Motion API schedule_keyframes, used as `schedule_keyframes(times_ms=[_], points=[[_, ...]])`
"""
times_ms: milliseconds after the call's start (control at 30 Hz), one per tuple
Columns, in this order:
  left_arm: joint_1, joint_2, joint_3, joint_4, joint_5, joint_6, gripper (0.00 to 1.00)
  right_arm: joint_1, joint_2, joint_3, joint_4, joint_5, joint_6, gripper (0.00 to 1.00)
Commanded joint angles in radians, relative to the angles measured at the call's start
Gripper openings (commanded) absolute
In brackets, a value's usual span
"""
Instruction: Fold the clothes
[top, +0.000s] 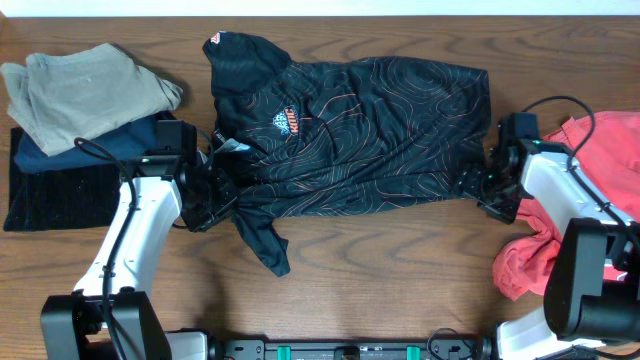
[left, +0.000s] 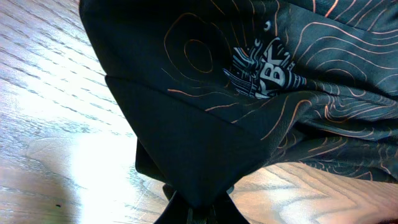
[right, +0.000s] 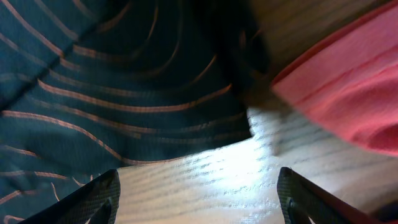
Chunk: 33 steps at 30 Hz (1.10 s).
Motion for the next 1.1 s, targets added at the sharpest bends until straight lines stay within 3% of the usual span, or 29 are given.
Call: schedule_keyframes(times_ms=[0, 400, 700, 1067], points=[[-0.002, -0.004, -0.003, -0.003, -0.042, 0.027, 0.07, -0.034, -0.007, -0.002, 0.014, -0.067, 0.023, 0.80], [-0.002, -0.004, -0.003, 0.004, -0.055, 0.044, 0.06, -0.034, -0.006, -0.003, 0.087, -0.036, 0.030, 0.78], [-0.002, -0.004, -0.003, 0.003, -0.054, 0.044, 0.06, -0.032, -0.006, -0.021, 0.097, -0.035, 0.029, 0.73], [-0.002, -0.004, -0.003, 0.004, -0.054, 0.044, 0.06, -0.010, -0.006, -0.117, 0.226, -0.040, 0.030, 0.64]])
